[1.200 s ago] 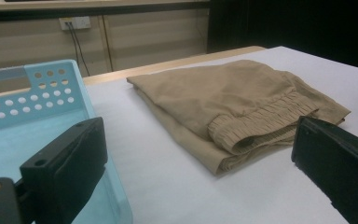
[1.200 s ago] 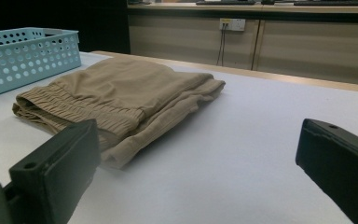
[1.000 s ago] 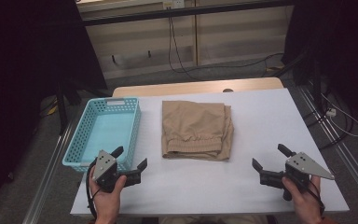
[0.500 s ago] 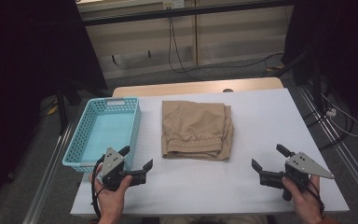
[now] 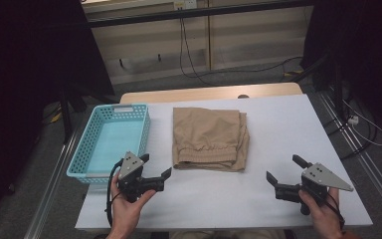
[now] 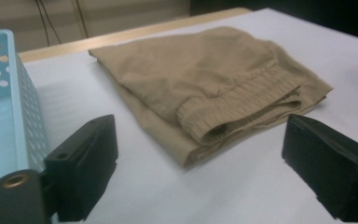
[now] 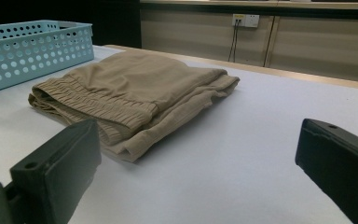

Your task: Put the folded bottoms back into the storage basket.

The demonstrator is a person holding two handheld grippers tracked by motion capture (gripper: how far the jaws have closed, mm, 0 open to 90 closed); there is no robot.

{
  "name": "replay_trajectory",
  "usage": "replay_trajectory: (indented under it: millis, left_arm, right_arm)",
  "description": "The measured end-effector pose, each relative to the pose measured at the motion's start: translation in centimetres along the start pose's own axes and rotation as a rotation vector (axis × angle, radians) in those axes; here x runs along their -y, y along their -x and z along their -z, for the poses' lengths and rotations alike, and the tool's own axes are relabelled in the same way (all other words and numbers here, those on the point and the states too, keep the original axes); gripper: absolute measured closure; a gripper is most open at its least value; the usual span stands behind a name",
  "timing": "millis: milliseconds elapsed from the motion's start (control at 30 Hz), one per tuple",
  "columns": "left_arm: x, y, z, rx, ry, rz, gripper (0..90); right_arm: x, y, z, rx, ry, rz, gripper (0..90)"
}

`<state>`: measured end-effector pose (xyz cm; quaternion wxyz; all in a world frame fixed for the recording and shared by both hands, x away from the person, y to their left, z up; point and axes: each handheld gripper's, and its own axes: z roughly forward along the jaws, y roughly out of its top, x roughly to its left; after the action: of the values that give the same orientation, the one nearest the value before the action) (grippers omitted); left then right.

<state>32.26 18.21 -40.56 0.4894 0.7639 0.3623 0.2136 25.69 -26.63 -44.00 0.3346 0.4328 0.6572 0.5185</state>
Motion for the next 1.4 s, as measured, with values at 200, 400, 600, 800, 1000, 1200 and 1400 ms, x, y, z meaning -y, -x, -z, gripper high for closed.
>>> replay_trajectory:
  millis: [200,400,600,800,1000,1200,1400]
  left_arm:
    - [-0.6,0.2,-0.8,0.049,-0.006,0.013,7.1]
    - [-1.4,0.1,-1.7,0.035,0.009,0.019,4.4]
    - [-2.7,-0.3,-2.2,0.057,-0.035,0.053,5.3]
    - [-3.7,-0.4,-2.7,0.04,-0.019,0.047,4.9]
    - [-4.4,-0.6,-3.8,0.075,-0.042,0.051,5.4]
    - [-5.3,-0.7,-5.1,0.054,-0.067,0.061,5.3]
    - [-5.8,-1.0,-6.1,0.062,-0.049,0.082,6.4]
  right_arm:
    - [0.0,0.0,0.1,-0.005,-0.001,-0.001,0.1]
    - [0.1,0.1,0.0,-0.008,-0.003,-0.002,0.1]
    - [0.1,0.2,0.0,0.003,-0.008,-0.005,0.2]
    - [0.1,0.1,-0.1,-0.004,-0.01,-0.005,0.2]
    - [0.0,0.1,-0.1,-0.006,-0.008,-0.005,0.3]
    - [0.0,0.1,-0.1,-0.007,-0.009,-0.005,0.3]
    - [0.1,0.2,-0.1,-0.007,-0.011,-0.005,0.2]
